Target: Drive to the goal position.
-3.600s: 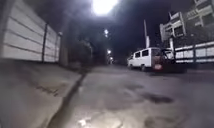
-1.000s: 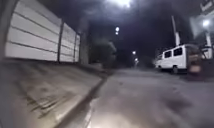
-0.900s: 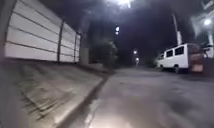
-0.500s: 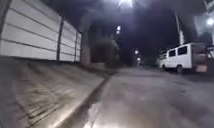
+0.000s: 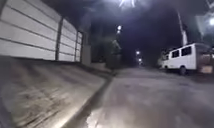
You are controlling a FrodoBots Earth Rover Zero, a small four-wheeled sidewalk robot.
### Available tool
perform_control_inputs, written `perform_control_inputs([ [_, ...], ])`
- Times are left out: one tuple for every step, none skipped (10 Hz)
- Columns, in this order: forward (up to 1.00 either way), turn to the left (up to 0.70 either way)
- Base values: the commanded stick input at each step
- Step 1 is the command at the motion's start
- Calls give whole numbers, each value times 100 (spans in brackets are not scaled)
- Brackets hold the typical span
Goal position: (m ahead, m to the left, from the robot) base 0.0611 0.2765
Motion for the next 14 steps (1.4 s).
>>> perform_control_inputs([
  [50, -40],
  [50, -35],
  [50, -29],
  [50, -24],
  [50, -18],
  [50, -13],
  [50, -7],
  [50, -2],
  [50, 0],
  [50, 0],
  [50, 0],
  [50, 0],
  [50, 0],
  [50, 0],
])
